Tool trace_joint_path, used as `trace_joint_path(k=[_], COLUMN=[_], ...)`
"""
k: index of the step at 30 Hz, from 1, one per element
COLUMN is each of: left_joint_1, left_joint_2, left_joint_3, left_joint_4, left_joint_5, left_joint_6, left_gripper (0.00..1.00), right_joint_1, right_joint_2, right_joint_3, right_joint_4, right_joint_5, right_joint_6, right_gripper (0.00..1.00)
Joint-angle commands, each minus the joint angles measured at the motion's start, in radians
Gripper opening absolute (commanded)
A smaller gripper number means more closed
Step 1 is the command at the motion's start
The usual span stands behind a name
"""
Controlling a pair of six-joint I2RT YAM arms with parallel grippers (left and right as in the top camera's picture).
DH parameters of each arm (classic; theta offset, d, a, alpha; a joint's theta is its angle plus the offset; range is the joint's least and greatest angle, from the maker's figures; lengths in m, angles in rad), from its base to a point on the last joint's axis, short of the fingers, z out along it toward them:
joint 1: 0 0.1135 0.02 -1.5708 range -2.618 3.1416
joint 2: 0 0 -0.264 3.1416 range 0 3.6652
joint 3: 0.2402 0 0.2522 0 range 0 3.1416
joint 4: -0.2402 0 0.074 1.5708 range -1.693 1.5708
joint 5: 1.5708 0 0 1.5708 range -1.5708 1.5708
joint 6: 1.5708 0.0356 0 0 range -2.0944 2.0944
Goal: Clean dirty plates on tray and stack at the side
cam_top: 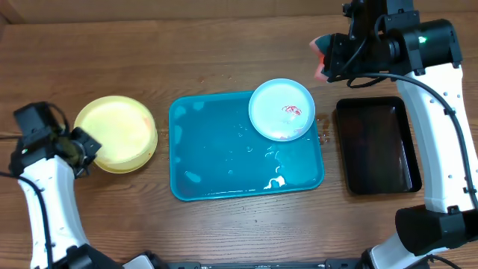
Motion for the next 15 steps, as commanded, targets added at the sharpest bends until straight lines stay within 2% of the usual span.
trace_joint_path(k=[1,10,11,13,15], left_joint_1=[0.058,0.067,0.067,0.067,0.067], left_joint_2=[0.062,0.244,0.261,0.283,0.288], left_joint_3=[-0.040,-0.040,-0.040,-0.040,-0.039], left_joint_4=[0.032,0.089,0.087,0.082,0.082], left_joint_5=[0.042,0.093,0.094,0.106,0.184], left_joint_6=[0.016,0.019,0.020,0.025,0.079], left_gripper=[0.04,0.04,0.07,0.31,0.49], right_joint_1=[-0.006,-0.006,-0.006,-0.006,-0.006], right_joint_2=[-0.010,-0.010,-0.010,-0.010,-0.010], right_joint_3=[0.016,0.016,0.016,0.016,0.016], right_joint_4=[0.004,-0.001,-0.003,-0.005,-0.003], right_joint_5=[0.006,0.006,0.006,0.006,0.006], right_joint_6=[-0.006,-0.006,-0.006,-0.006,-0.006], right_gripper=[0.04,0.04,0.04,0.04,0.04])
